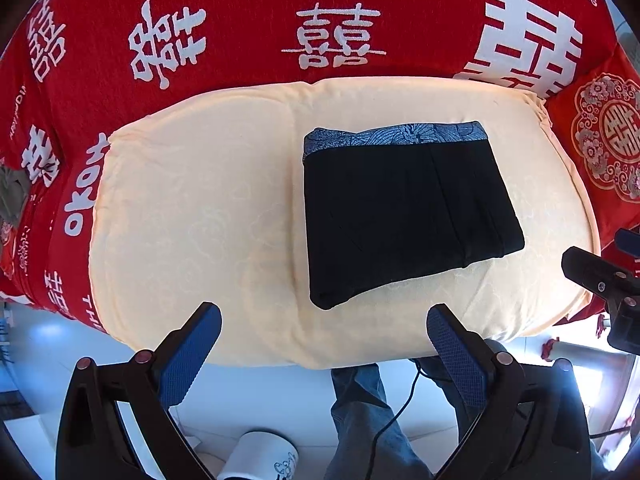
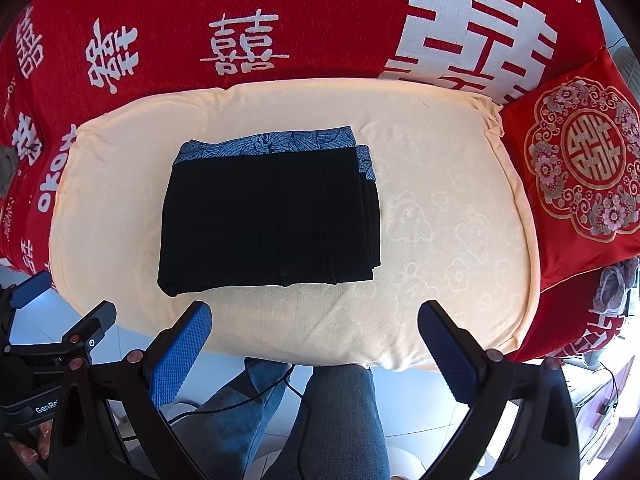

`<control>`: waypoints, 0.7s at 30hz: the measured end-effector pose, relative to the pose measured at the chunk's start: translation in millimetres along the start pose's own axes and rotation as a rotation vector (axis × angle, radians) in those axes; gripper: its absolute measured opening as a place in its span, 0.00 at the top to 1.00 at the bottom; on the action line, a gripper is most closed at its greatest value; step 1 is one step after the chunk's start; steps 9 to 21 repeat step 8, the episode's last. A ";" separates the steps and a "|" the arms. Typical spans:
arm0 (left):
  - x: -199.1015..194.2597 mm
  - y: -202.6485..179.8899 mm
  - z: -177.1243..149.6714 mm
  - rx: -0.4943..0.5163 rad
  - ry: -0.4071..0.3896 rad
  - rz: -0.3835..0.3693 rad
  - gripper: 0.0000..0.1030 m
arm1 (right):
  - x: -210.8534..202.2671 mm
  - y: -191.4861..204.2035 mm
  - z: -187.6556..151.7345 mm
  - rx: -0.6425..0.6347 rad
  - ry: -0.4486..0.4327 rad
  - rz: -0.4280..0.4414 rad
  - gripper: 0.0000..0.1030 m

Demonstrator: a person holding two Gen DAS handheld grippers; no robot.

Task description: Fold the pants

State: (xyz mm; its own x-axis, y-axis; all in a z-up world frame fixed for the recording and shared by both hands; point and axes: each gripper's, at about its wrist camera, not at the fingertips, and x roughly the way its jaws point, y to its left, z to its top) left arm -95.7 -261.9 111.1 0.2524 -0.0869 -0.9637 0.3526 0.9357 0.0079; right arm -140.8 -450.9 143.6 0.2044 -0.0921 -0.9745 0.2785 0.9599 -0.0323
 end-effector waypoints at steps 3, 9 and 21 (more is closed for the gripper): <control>-0.6 -0.8 -0.7 -0.009 -0.005 -0.010 0.00 | 0.8 0.2 -0.7 -0.002 0.001 -0.001 0.00; -3.2 -0.9 -0.5 -0.015 -0.017 -0.031 0.00 | 2.8 0.5 -3.0 -0.001 0.003 -0.001 0.00; -3.2 -0.9 -0.5 -0.015 -0.017 -0.031 0.00 | 2.8 0.5 -3.0 -0.001 0.003 -0.001 0.00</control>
